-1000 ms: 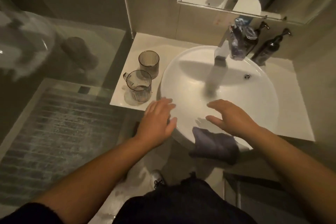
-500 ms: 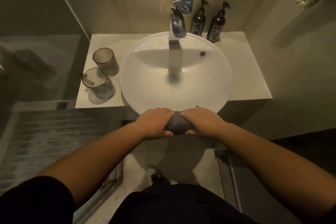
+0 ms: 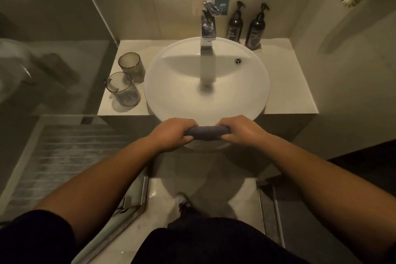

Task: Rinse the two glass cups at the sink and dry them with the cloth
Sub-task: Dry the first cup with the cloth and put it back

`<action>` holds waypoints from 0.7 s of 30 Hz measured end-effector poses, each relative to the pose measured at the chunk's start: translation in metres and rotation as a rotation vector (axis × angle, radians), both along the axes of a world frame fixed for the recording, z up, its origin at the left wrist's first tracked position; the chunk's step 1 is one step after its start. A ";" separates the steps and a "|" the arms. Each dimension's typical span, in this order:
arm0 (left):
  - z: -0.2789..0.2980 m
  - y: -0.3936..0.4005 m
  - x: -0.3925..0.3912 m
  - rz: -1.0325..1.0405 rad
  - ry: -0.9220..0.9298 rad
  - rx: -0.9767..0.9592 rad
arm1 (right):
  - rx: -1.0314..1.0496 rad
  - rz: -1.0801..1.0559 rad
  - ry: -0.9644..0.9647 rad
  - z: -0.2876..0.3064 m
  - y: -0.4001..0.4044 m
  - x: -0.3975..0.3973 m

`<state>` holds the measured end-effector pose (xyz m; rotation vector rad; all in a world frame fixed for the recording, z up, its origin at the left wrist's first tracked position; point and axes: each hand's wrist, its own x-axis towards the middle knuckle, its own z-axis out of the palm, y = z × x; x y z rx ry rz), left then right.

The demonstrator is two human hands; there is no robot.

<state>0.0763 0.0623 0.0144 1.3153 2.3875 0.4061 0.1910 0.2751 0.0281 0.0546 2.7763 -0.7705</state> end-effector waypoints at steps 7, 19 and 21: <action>0.041 -0.009 0.006 0.430 -0.527 0.509 | -0.723 -0.315 -0.003 0.053 0.012 0.004; 0.034 -0.032 -0.048 0.559 -0.861 0.688 | -1.491 -0.242 -0.181 0.047 -0.035 -0.060; 0.030 -0.044 -0.065 0.551 -0.882 0.676 | -1.434 -0.264 -0.186 0.046 -0.044 -0.078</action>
